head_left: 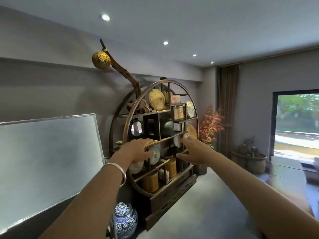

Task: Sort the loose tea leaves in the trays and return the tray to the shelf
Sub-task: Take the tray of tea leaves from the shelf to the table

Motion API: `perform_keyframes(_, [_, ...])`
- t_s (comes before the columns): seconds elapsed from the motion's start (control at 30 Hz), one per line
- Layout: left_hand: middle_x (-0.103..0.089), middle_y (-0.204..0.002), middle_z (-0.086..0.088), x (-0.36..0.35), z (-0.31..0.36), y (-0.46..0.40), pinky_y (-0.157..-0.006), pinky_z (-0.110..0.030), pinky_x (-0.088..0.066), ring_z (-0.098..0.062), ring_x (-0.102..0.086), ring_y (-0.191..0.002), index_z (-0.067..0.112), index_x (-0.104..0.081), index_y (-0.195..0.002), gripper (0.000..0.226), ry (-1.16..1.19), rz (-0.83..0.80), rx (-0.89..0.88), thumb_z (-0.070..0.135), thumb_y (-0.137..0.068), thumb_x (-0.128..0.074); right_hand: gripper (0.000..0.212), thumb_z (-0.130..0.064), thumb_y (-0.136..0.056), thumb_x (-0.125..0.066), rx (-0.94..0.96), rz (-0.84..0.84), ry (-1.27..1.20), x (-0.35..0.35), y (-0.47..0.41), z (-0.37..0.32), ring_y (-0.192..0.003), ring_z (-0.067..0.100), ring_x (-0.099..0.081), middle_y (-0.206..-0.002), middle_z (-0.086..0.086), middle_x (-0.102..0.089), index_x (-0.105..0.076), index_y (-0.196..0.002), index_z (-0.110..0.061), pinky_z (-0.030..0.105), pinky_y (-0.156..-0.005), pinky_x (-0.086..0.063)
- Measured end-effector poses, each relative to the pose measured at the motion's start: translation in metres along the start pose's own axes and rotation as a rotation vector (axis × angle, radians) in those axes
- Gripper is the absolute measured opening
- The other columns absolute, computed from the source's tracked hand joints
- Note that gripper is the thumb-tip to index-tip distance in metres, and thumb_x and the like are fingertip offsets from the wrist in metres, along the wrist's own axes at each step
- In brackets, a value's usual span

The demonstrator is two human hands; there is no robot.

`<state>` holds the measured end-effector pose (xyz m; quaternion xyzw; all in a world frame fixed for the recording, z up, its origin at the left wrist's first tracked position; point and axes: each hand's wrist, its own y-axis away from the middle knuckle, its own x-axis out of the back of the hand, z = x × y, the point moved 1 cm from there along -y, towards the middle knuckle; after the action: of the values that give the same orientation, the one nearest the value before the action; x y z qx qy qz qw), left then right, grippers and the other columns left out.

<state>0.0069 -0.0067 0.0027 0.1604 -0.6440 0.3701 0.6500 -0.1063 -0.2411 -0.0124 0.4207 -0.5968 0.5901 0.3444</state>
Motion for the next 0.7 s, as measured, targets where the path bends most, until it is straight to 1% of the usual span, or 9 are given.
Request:
perform_keyframes(0.07, [-0.044,-0.144,0.003,-0.007,-0.010,-0.027,-0.100,-0.041,-0.042,-0.019,-0.048,-0.125,0.041,-0.025,-0.147,0.070,0.002,-0.014,0.007,0.063,-0.084,-0.048,0.066,-0.056,-0.086,-0.055,-0.042,0.004,-0.007,-0.010,-0.022,0.011,-0.117,0.025,-0.053,-0.137,0.009,-0.046,-0.038,-0.136,-0.017,0.036,-0.091,-0.049])
perform_keyframes(0.2, [-0.045,-0.144,0.001,-0.033,-0.023,-0.097,-0.102,-0.046,-0.043,-0.022,-0.047,-0.126,0.039,-0.026,-0.147,0.070,-0.010,-0.056,-0.006,0.062,-0.085,-0.049,0.062,-0.055,-0.086,-0.056,-0.077,0.016,0.019,-0.034,-0.066,0.048,-0.114,0.024,-0.053,-0.133,0.009,-0.048,-0.041,-0.133,-0.016,0.036,-0.091,-0.050])
perform_keyframes(0.3, [-0.043,-0.147,-0.001,-0.056,-0.027,-0.154,-0.104,-0.046,-0.041,-0.023,-0.044,-0.130,0.036,-0.025,-0.149,0.070,-0.030,-0.074,-0.039,0.059,-0.088,-0.049,0.061,-0.054,-0.086,-0.056,-0.085,0.021,0.038,-0.055,-0.099,0.084,-0.115,0.024,-0.052,-0.133,0.008,-0.049,-0.041,-0.132,-0.017,0.038,-0.093,-0.050])
perform_keyframes(0.4, [-0.040,-0.150,-0.003,-0.070,-0.032,-0.214,-0.107,-0.046,-0.038,-0.024,-0.041,-0.135,0.034,-0.025,-0.150,0.070,-0.006,-0.060,-0.047,0.058,-0.089,-0.049,0.063,-0.055,-0.086,-0.055,-0.092,0.027,0.046,-0.071,-0.140,0.123,-0.114,0.024,-0.052,-0.132,0.009,-0.049,-0.041,-0.134,-0.017,0.040,-0.094,-0.049])
perform_keyframes(0.53, [-0.041,-0.149,-0.003,-0.078,-0.046,-0.301,-0.107,-0.047,-0.039,-0.022,-0.043,-0.134,0.034,-0.027,-0.149,0.071,0.018,-0.035,-0.026,0.059,-0.087,-0.051,0.069,-0.054,-0.086,-0.054,-0.068,0.014,0.072,-0.078,-0.202,0.175,-0.121,0.026,-0.049,-0.138,0.011,-0.046,-0.034,-0.140,-0.016,0.042,-0.098,-0.047])
perform_keyframes(0.63, [-0.040,-0.151,-0.002,-0.087,-0.052,-0.361,-0.108,-0.047,-0.039,-0.022,-0.041,-0.135,0.035,-0.026,-0.149,0.072,0.032,-0.027,-0.019,0.061,-0.087,-0.050,0.061,-0.053,-0.086,-0.055,-0.075,0.036,0.061,-0.076,-0.248,0.216,-0.116,0.023,-0.051,-0.133,0.007,-0.049,-0.040,-0.134,-0.018,0.041,-0.095,-0.048])
perform_keyframes(0.7, [-0.040,-0.151,-0.002,-0.097,-0.059,-0.392,-0.108,-0.047,-0.037,-0.023,-0.040,-0.136,0.036,-0.026,-0.149,0.071,0.028,-0.039,-0.008,0.061,-0.086,-0.050,0.060,-0.053,-0.086,-0.055,-0.072,0.026,0.070,-0.079,-0.274,0.237,-0.116,0.024,-0.052,-0.133,0.007,-0.049,-0.042,-0.133,-0.018,0.042,-0.095,-0.048])
